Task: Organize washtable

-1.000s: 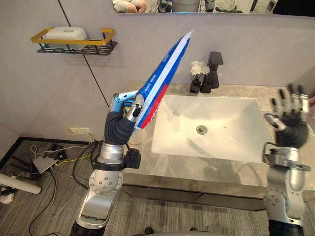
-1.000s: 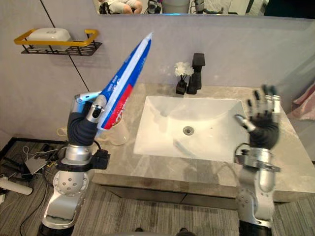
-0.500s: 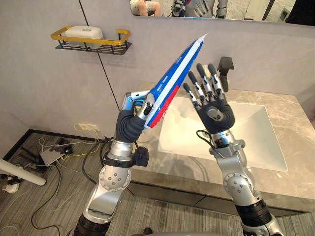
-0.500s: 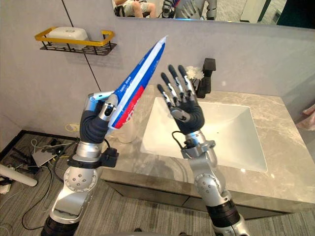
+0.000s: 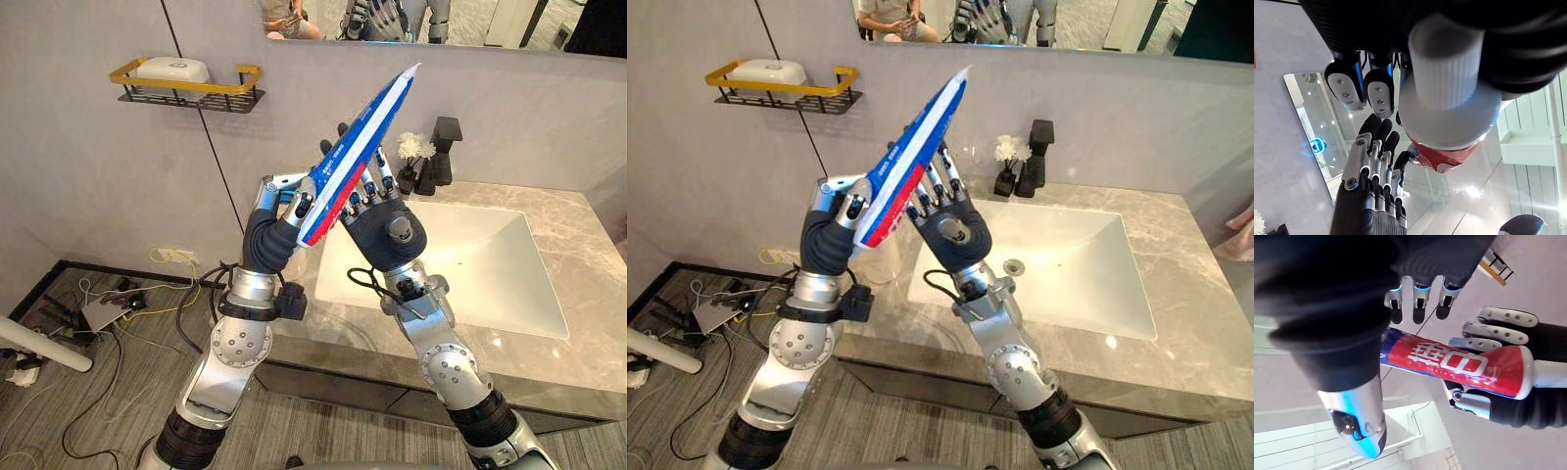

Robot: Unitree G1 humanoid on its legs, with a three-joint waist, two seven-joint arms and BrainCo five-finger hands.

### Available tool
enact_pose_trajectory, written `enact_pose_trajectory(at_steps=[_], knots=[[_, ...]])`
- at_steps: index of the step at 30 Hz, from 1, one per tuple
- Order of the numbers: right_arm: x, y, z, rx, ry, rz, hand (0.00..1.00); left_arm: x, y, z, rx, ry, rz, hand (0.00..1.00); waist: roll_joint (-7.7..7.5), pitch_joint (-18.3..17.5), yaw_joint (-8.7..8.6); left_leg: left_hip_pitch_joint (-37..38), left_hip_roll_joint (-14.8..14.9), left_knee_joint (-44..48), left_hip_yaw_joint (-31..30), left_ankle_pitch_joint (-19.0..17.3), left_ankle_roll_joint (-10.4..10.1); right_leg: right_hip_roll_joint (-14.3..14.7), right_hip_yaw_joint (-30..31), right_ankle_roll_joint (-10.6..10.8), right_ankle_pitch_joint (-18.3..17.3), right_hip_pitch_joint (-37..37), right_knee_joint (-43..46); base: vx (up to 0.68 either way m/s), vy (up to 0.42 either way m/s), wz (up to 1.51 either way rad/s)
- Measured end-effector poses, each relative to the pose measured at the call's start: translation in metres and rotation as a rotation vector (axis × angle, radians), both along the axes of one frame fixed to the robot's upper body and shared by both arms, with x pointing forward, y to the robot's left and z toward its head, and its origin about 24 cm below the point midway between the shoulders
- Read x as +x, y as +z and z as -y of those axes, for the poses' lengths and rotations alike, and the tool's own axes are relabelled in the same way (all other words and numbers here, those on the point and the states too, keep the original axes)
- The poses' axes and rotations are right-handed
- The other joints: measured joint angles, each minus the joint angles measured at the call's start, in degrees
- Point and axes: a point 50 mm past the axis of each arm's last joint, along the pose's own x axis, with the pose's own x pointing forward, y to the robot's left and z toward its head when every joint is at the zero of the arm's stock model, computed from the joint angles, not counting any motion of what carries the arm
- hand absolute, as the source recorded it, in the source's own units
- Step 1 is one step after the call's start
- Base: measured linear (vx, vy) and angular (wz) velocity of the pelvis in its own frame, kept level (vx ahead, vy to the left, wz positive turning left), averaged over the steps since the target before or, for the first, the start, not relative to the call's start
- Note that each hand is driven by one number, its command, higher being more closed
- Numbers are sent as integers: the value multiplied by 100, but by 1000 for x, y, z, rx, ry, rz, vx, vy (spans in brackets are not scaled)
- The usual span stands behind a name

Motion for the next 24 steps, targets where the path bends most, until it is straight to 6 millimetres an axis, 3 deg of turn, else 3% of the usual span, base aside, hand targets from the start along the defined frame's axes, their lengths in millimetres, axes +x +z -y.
enact_pose_trajectory(at_steps=[22,23,24], knots=[[10,0,0,9,-34,-25,0,3,-13,14,21,-56,-66,100,9,-33,11,1,0,-7,0,65,5,1,5,3,39,-3,-5,-17,-4,0],[11,-2,0,6,-37,-33,100,4,-15,14,20,-54,-74,100,9,-34,11,1,0,-7,-1,66,5,1,5,3,39,-3,-5,0,0,0],[12,-3,0,5,-37,-39,100,4,-16,14,16,-53,-81,100,9,-34,11,1,0,-7,-1,67,5,1,5,3,39,-3,-5,0,0,0]])
